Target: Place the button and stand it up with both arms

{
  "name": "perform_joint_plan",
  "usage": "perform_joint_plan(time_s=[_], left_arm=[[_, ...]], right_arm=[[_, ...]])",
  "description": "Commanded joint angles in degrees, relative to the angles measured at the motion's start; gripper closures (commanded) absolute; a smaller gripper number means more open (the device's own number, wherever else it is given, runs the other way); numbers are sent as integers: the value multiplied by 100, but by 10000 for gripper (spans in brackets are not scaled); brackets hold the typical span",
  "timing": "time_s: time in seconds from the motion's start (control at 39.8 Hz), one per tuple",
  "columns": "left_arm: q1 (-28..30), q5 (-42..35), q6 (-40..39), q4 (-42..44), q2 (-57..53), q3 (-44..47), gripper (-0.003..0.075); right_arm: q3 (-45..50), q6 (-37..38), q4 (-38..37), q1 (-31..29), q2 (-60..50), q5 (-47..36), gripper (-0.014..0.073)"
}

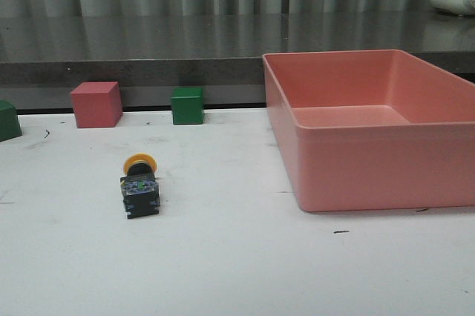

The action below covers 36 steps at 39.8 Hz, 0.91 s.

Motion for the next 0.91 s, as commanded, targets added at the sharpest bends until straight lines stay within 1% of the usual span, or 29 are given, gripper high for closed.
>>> perform_joint_plan(time_s=[0.0,0.05,0.15,0.25,0.35,0.65,0.88], left_arm=[[-2,-432,-48,-5,71,-223,100],[-2,-432,-48,-5,71,-223,100],[-2,-432,-48,-5,71,-223,100],[-2,-432,-48,-5,71,-223,100],[-2,-432,-48,-5,71,-223,101],[-2,-453,-48,-5,71,-223,100],[-2,-761,-48,-188,182,-223,101]], right_arm=[[484,-86,-293,-34,-823,-931,664],[795,-86,-299,-34,-1242,-1177,664],[1327,-86,-299,-34,-2080,-1400,664],[1628,-86,-299,-34,-2784,-1473,664],[1734,-86,-299,-34,-3241,-1651,664],[1734,-86,-294,-34,-3426,-1659,664],[1734,-86,-294,-34,-3426,-1659,664]])
